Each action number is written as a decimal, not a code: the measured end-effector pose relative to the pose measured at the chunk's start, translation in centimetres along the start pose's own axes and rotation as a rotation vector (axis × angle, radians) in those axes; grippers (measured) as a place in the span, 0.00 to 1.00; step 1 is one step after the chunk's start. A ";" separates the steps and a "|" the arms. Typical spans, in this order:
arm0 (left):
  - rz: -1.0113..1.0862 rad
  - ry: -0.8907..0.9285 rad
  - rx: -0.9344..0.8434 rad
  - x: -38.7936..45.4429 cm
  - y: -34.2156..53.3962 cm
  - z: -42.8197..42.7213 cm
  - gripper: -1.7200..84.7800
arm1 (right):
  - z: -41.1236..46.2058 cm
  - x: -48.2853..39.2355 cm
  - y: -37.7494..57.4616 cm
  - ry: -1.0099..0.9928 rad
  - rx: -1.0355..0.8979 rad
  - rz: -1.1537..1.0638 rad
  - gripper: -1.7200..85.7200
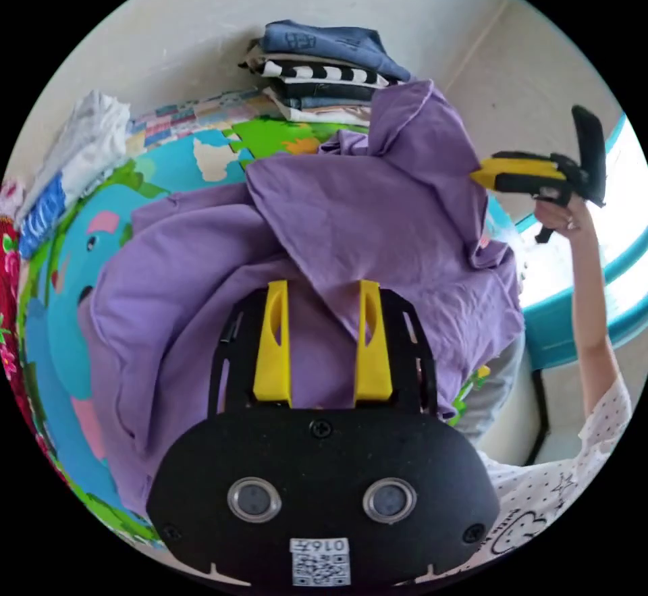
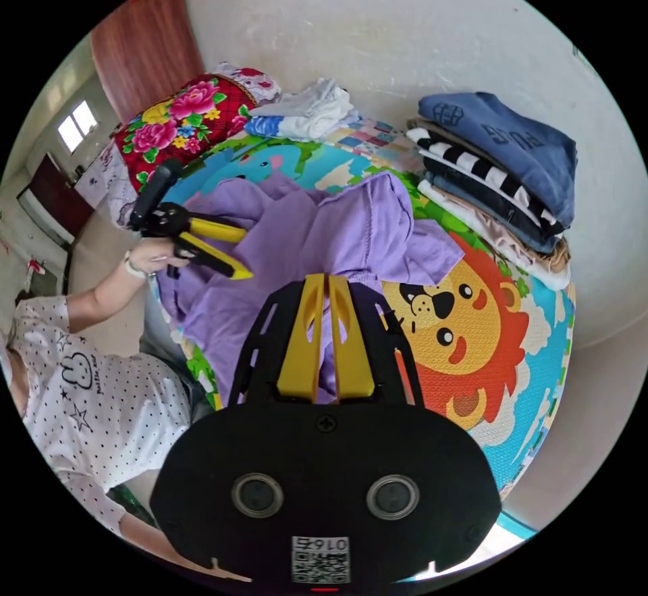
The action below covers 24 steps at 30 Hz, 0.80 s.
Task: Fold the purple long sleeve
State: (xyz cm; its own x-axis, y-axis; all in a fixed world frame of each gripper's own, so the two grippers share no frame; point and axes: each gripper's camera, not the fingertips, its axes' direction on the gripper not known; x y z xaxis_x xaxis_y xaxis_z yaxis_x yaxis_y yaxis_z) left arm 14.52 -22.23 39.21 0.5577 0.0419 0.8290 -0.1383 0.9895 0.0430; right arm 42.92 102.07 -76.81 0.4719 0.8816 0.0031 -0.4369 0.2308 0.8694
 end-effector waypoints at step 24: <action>0.232 -0.102 0.563 2.4 17.2 -17.6 0.01 | -3.8 2.1 -12.1 0.726 -0.126 0.274 0.05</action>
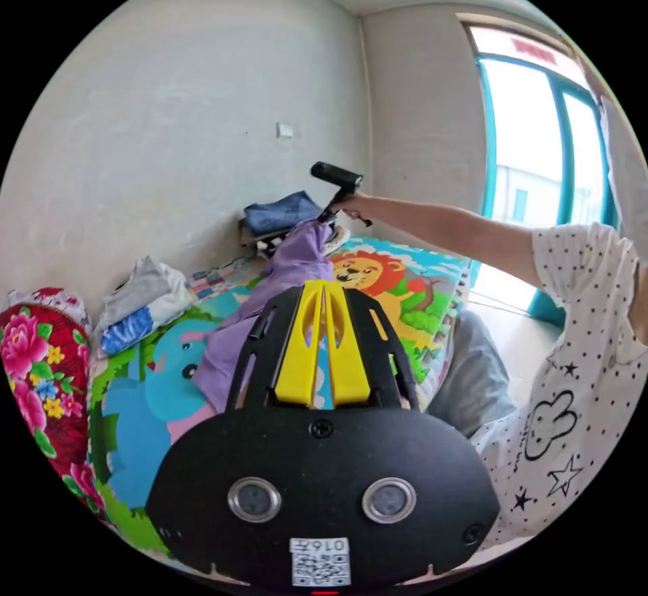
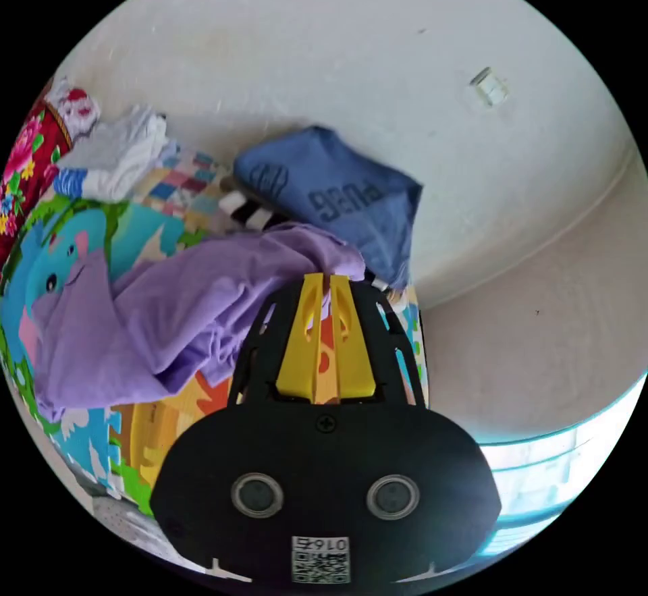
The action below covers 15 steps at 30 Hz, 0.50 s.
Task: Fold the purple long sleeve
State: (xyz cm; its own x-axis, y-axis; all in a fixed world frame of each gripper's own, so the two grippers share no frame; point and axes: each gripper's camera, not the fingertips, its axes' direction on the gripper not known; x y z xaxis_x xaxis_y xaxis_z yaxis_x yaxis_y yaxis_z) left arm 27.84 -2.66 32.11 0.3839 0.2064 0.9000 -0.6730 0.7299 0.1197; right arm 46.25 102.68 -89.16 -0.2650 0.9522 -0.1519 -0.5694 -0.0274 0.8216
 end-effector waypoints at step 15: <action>-0.248 -0.210 -0.596 -7.4 8.8 17.7 0.12 | -10.6 -7.4 13.7 -0.614 0.545 -0.113 0.20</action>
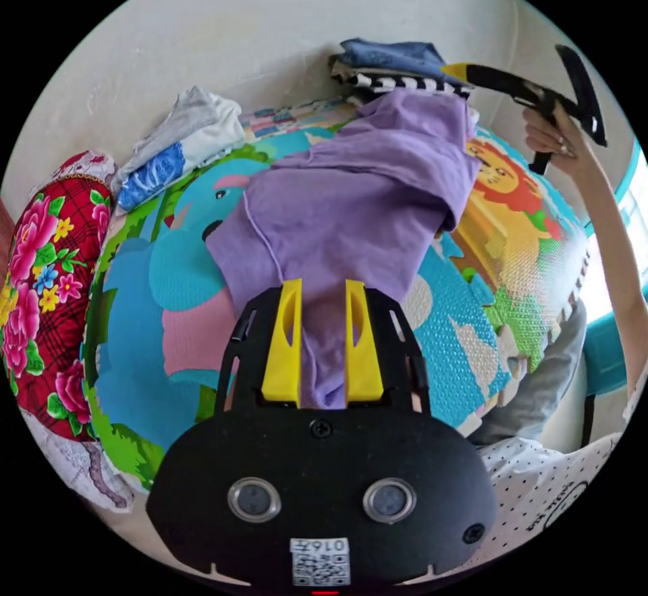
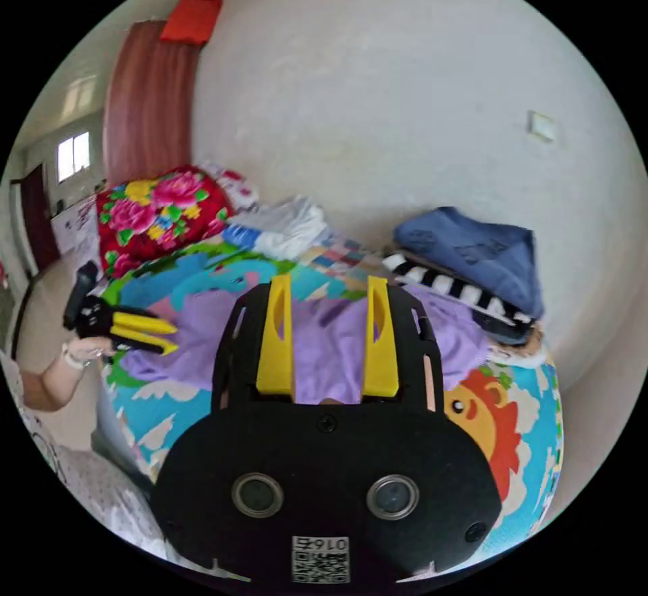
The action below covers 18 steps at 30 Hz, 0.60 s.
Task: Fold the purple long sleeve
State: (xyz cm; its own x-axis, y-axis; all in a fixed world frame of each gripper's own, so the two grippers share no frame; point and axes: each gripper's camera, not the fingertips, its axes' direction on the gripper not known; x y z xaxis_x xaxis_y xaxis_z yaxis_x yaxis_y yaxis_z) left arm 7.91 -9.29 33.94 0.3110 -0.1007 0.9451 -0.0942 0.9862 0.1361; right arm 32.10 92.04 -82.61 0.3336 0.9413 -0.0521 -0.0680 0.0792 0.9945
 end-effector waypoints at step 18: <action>-0.133 -0.011 0.328 -7.9 1.8 -6.5 0.01 | -7.8 -10.6 1.8 0.167 -0.012 -0.177 0.03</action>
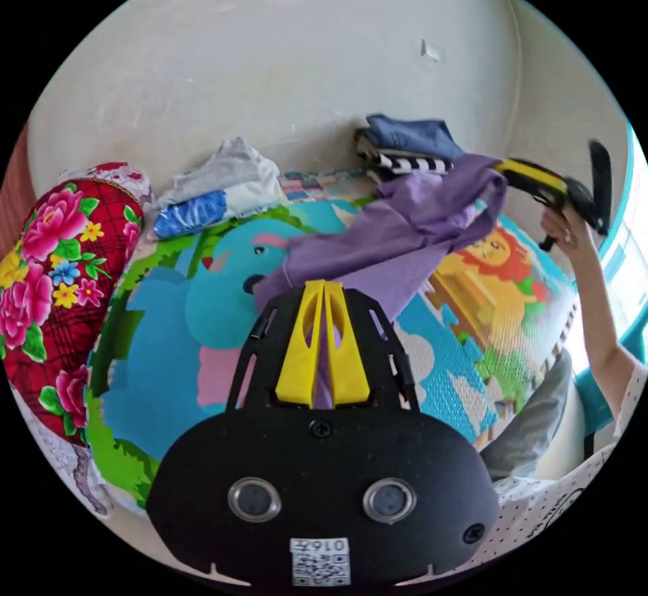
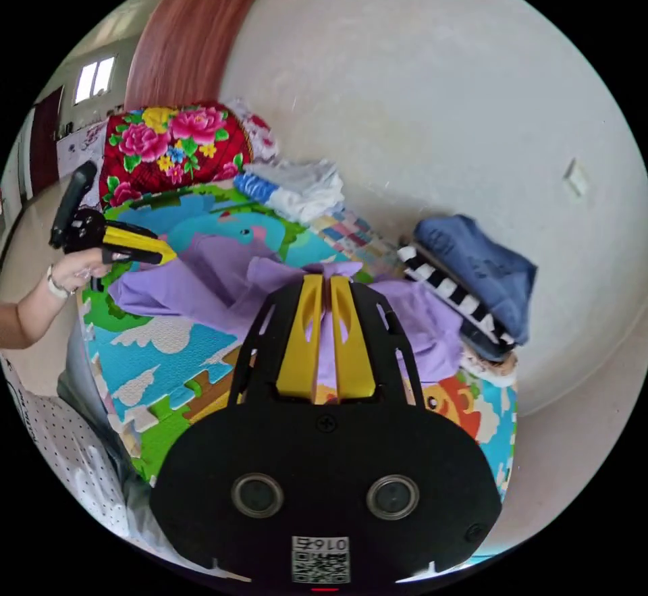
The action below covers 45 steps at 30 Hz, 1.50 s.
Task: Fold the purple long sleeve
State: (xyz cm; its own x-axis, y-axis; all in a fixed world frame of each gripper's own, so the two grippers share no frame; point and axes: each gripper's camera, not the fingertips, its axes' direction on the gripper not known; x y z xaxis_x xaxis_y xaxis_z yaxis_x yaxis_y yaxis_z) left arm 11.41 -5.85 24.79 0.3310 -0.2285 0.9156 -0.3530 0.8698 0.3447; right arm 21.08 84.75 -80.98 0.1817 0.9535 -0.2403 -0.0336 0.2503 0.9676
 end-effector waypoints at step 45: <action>0.456 0.588 -0.030 19.5 15.5 -8.9 0.09 | 6.9 -12.8 24.3 -0.598 -0.257 0.551 0.18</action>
State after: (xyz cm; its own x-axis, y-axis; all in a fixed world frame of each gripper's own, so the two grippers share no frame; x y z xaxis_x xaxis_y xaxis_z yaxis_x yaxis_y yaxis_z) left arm 20.13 7.09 46.12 0.5739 0.4224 0.7016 -0.5462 0.8358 -0.0564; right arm 24.70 77.49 -53.87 0.5597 0.7197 0.4108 -0.4783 -0.1242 0.8693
